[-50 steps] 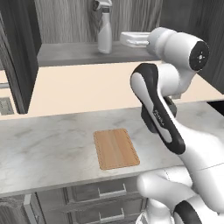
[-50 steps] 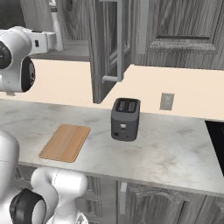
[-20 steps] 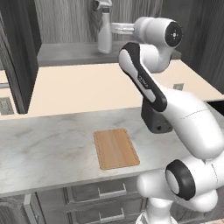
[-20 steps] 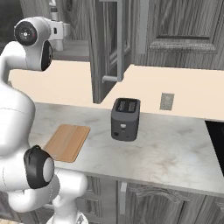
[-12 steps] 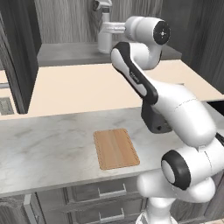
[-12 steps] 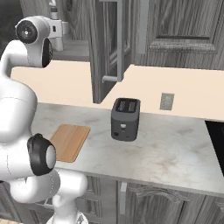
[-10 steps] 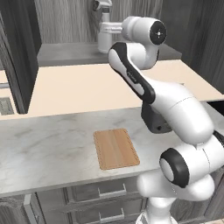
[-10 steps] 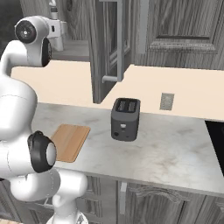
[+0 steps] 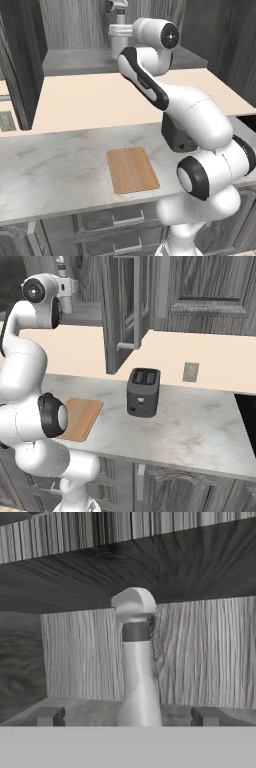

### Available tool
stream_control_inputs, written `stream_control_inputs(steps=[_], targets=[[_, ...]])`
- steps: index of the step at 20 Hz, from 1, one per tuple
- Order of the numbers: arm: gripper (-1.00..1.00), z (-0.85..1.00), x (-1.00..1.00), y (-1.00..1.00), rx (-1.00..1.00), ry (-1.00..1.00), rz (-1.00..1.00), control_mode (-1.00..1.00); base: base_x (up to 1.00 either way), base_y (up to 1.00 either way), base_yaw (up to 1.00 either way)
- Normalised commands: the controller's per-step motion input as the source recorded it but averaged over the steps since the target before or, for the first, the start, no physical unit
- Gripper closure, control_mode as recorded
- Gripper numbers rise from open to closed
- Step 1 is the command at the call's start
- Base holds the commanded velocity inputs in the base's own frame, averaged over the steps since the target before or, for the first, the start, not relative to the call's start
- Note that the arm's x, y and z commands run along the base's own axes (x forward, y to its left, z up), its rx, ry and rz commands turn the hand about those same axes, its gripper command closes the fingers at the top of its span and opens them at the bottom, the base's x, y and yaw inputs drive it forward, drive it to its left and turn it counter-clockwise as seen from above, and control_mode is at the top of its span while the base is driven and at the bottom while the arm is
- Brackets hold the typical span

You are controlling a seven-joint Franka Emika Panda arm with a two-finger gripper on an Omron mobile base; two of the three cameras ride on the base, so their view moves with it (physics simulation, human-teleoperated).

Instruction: Grab the spray bottle from the cabinet, then place it next to the cutting board for sanitizing. Then grab the dish brush from the countertop next to the sink and place it next to the cutting board.

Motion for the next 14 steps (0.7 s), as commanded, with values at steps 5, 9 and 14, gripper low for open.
stream_control_inputs(steps=[5,9,14], targets=[[-1.00,0.00,0.41,0.06,0.00,0.00,0.00,-1.00,0.00,0.00,0.00],[-1.00,0.00,0.39,0.00,0.00,0.01,0.00,-1.00,0.00,0.00,0.00],[-1.00,0.00,0.39,0.05,0.00,0.00,0.00,-1.00,0.00,0.00,0.00]])
